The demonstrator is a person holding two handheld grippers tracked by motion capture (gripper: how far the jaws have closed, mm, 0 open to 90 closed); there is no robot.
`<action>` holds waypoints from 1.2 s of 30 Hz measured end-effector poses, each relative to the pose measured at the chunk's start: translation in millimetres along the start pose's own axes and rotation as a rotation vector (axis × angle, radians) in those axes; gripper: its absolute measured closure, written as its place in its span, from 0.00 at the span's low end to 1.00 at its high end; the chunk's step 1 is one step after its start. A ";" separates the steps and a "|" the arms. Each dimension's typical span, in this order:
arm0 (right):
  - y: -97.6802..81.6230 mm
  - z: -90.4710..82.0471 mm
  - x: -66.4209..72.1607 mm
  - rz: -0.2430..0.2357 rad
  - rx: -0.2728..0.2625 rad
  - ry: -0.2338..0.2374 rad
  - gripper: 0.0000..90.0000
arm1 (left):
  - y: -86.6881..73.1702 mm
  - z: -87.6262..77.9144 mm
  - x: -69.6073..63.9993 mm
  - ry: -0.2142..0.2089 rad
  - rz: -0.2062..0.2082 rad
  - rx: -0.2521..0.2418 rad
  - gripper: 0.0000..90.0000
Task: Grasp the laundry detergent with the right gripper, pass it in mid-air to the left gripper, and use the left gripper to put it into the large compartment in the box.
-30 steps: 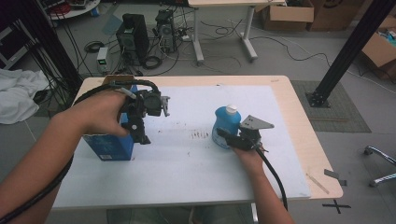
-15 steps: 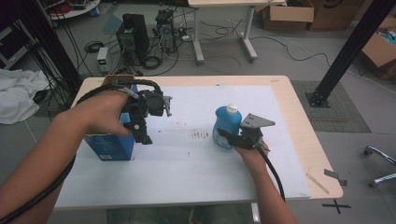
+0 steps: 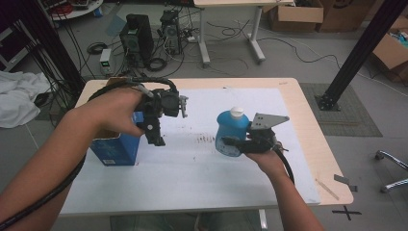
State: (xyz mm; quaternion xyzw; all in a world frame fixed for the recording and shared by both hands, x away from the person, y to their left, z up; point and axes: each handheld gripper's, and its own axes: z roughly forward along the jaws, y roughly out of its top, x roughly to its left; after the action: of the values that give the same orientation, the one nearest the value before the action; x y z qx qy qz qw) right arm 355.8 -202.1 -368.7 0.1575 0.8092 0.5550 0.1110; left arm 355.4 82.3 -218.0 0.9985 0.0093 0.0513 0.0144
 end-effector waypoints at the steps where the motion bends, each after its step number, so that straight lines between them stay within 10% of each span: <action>1: 0.0 0.0 0.0 0.000 0.000 0.000 0.51 | 0.0 0.0 0.0 0.000 0.000 0.000 0.00; 18: -5.9 52.8 38.7 -0.057 0.014 0.257 0.51 | 14.8 18.2 -6.7 -0.063 0.015 -0.001 0.00; 36: 14.0 104.3 62.3 -0.107 0.009 0.331 0.51 | 27.1 27.0 -21.9 -0.067 0.042 -0.007 0.00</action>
State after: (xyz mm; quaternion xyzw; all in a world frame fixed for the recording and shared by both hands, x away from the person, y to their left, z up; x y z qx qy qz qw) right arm 337.0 -83.8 -393.4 0.0212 0.8261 0.5631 0.0048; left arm 336.8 54.1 -246.3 0.9996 -0.0122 0.0183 0.0170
